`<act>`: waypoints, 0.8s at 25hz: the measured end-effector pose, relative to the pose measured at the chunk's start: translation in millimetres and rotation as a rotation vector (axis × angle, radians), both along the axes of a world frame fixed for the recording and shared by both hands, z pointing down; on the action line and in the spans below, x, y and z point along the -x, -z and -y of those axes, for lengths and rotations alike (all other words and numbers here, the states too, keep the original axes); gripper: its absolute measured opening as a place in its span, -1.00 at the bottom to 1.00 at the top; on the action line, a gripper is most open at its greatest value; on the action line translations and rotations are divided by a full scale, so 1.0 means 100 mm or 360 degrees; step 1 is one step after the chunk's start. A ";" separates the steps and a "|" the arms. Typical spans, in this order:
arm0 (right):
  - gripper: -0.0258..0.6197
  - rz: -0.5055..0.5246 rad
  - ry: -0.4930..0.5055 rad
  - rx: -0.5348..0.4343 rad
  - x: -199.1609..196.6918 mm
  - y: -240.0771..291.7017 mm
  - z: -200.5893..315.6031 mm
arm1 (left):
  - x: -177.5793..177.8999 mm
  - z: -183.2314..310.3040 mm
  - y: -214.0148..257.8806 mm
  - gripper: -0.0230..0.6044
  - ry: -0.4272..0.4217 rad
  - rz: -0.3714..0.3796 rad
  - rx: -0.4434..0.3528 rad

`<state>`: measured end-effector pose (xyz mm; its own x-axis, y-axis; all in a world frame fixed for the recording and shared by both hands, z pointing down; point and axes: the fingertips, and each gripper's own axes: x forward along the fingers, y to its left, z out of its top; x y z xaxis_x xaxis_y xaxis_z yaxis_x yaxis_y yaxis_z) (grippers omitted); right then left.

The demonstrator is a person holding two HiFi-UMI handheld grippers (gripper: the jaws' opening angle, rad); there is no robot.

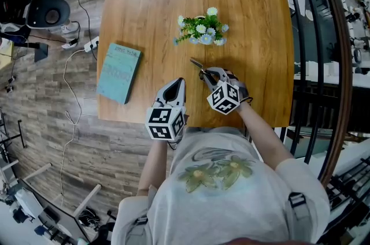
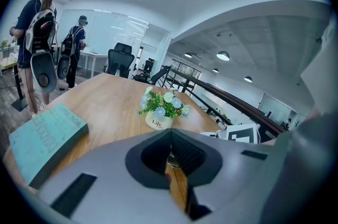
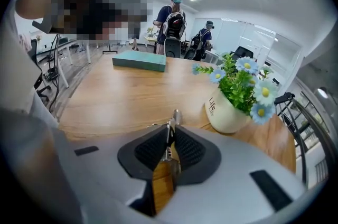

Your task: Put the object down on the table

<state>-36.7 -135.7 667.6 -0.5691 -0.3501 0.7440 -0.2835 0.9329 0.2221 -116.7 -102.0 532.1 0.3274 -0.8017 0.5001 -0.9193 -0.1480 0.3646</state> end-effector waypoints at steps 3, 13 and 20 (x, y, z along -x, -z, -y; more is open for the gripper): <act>-0.74 -0.0004 0.0025 0.0007 0.01 -0.04 -0.03 | 0.00 0.00 -0.01 -0.88 0.0001 0.0002 0.0003; -0.69 -0.0007 0.0042 0.0014 0.02 -0.11 -0.10 | -0.02 -0.02 -0.03 -0.88 0.0000 0.0007 0.0011; -0.65 -0.0016 0.0056 0.0009 0.00 -0.16 -0.17 | -0.06 -0.05 -0.06 -0.88 -0.0001 0.0009 0.0010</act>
<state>-36.3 -118.8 683.6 -0.5735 -0.3259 0.7516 -0.2482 0.9434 0.2197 -110.5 -96.9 538.0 0.3248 -0.7983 0.5071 -0.9214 -0.1461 0.3602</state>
